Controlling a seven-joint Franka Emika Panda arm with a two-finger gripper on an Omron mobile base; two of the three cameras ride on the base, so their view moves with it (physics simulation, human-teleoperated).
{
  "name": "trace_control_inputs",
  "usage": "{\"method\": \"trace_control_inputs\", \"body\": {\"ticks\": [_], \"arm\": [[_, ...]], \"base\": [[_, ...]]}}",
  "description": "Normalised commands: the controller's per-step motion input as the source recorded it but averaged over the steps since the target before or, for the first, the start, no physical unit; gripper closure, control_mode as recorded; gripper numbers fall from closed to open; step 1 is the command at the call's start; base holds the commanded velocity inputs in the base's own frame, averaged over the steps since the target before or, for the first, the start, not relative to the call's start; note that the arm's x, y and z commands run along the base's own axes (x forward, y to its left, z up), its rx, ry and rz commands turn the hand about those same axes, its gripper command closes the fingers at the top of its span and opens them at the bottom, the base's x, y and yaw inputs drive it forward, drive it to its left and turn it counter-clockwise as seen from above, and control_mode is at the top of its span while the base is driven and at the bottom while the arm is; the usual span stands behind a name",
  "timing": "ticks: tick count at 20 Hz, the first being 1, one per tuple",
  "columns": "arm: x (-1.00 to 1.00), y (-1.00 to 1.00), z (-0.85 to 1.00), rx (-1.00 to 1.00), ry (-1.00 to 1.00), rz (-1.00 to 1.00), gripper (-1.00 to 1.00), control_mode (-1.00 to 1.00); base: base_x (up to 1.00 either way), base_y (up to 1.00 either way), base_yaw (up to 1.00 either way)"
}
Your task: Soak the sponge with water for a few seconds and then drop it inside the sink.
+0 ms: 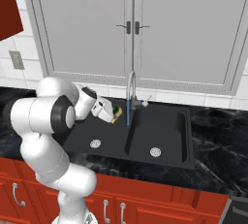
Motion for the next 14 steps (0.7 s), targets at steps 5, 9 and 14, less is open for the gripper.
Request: {"method": "trace_control_inputs", "body": {"ticks": [5, 9, 14], "arm": [[0.13, -0.08, -0.01, 0.00, 0.00, 0.00, 1.00, -1.00], [0.14, -0.06, -0.06, 0.00, 0.00, 0.00, 1.00, -1.00], [0.20, -0.06, -0.11, 0.00, 0.00, 0.00, 1.00, -1.00]], "base": [[0.00, 0.00, 0.00], [0.00, 0.00, 0.00], [0.00, 0.00, 0.00]]}}
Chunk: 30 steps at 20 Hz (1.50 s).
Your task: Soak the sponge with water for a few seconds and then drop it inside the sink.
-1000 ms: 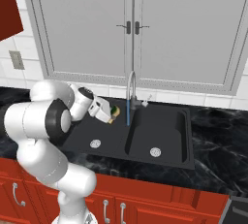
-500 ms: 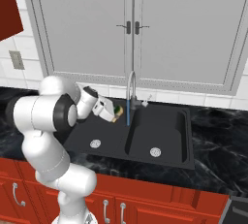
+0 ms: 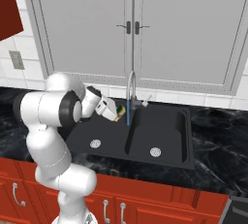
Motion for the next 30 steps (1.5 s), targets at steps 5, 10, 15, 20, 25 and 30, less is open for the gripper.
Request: {"method": "trace_control_inputs", "body": {"ticks": [5, 10, 15, 20, 25, 30], "arm": [[0.33, -0.08, -0.18, 0.00, 0.01, -0.01, 1.00, -1.00], [0.32, -0.09, -0.10, 0.00, 0.01, -0.01, 1.00, -1.00], [0.28, -0.07, -0.08, 0.00, 0.01, -0.01, 1.00, -1.00], [0.24, -0.05, -0.12, 0.00, 0.01, -0.01, 1.00, -1.00], [0.28, -0.05, -0.16, 0.00, 0.02, -0.03, 1.00, -1.00], [-0.01, -0.02, -0.01, 0.00, 0.00, -0.03, 1.00, -1.00]], "base": [[0.00, 0.00, 0.00], [0.00, 0.00, 0.00], [0.00, 0.00, 0.00], [0.00, 0.00, 0.00], [0.00, 0.00, 0.00], [0.00, 0.00, 0.00]]}}
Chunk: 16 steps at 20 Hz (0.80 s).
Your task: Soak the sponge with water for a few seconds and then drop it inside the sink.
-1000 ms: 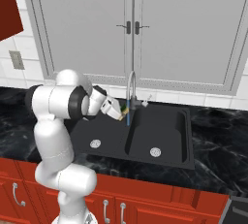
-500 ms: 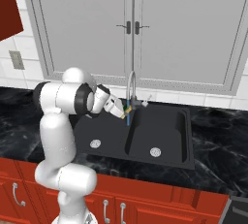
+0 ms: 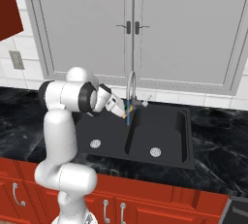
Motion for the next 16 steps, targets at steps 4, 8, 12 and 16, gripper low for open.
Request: {"method": "trace_control_inputs", "body": {"ticks": [4, 8, 12, 16], "arm": [[-0.34, 0.00, 0.04, 0.02, 0.00, -0.02, 1.00, -1.00], [-0.33, 0.00, 0.08, 0.02, 0.00, 0.00, 1.00, -1.00], [-0.04, 0.00, 0.12, 0.00, 0.00, 0.00, 1.00, -1.00], [0.01, -0.06, 0.02, 0.00, 0.00, 0.00, 1.00, -1.00]], "base": [[0.00, 0.00, 0.00], [0.00, 0.00, 0.00], [0.00, 0.00, 0.00], [0.00, 0.00, 0.00]]}}
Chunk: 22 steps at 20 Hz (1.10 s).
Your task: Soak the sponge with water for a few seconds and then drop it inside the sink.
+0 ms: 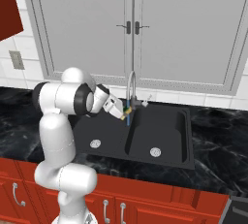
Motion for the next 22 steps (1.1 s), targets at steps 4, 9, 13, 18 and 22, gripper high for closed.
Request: {"method": "trace_control_inputs", "body": {"ticks": [4, 9, 13, 18, 22], "arm": [[0.00, -0.08, 0.00, 0.00, 0.00, 0.00, 1.00, -1.00], [0.00, -0.01, 0.01, 0.00, 0.00, 0.00, 1.00, -1.00], [0.00, 0.00, 0.16, 0.01, 0.00, 0.00, 1.00, -1.00], [-0.01, 0.06, 0.20, 0.05, 0.00, 0.00, 1.00, -1.00], [-0.08, 0.18, 0.19, 0.09, 0.00, 0.02, 1.00, -1.00]], "base": [[0.00, 0.00, 0.00], [0.00, 0.00, 0.00], [0.00, 0.00, 0.00], [0.00, 0.00, 0.00], [0.00, 0.00, 0.00]]}}
